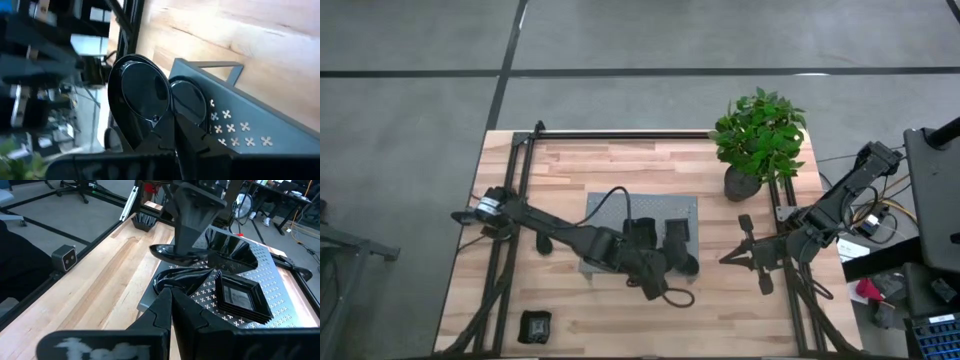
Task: Pick & Place Mini shaped plates
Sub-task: Stack the bottom left drop-shaped plate on the drop-shaped plates on the shelf
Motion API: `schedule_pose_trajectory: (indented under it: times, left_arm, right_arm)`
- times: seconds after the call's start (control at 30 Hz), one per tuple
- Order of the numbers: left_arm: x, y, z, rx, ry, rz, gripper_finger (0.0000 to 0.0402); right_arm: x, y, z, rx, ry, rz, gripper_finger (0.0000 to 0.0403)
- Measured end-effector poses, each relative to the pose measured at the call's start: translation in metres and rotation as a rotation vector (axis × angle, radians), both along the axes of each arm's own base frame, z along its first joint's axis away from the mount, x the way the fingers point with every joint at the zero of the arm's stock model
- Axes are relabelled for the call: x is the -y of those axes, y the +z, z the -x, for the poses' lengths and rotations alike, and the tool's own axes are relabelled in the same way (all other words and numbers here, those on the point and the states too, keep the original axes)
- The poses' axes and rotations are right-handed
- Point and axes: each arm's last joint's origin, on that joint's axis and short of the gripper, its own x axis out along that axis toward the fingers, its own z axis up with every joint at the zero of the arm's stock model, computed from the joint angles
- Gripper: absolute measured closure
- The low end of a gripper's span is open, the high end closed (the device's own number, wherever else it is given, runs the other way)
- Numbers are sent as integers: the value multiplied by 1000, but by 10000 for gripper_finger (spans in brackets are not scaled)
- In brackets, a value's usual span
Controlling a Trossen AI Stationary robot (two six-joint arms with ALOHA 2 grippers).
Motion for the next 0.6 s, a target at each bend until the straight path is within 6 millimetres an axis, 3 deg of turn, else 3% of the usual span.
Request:
schedule_pose_trajectory:
  times: [0.6]
  left_arm:
    - [1, -9, -1, -21, 45, 72, 401]
  right_arm:
    - [0, 0, 0, 0, 0, 0, 394]
